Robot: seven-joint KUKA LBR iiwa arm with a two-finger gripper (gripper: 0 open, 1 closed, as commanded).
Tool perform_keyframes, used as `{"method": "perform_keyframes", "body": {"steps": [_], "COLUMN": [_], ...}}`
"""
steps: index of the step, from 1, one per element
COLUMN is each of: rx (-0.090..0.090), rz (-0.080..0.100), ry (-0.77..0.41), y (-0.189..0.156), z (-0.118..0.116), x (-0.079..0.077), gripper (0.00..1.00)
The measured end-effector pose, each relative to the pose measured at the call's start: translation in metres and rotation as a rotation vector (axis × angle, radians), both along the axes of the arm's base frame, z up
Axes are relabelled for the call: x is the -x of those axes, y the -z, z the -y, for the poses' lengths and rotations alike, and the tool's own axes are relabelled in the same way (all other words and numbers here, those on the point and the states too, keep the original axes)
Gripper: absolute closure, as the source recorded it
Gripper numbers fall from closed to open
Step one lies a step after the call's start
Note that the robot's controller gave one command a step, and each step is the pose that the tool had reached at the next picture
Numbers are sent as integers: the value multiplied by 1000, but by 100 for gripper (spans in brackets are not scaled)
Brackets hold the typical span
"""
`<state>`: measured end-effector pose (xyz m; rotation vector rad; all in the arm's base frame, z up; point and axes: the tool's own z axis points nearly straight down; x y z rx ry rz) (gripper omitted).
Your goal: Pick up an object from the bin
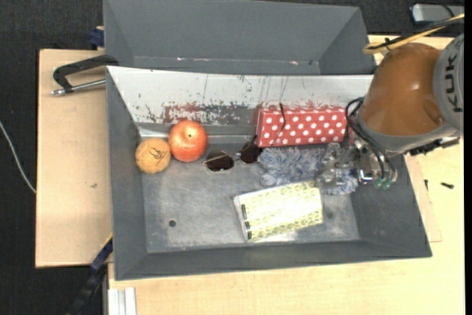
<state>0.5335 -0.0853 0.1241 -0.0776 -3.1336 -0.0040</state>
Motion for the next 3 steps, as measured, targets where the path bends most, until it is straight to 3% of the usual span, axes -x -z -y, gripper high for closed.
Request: {"method": "perform_keyframes", "body": {"steps": [1, 2, 3], "rx": [1, -1, 1], "rz": [6, 2, 8], "ry": [-60, -82, -169], "y": [-61, -25, -97], "z": [-6, -5, 16], "x": [3, 10, 7], "gripper": [100, 100, 100]}}
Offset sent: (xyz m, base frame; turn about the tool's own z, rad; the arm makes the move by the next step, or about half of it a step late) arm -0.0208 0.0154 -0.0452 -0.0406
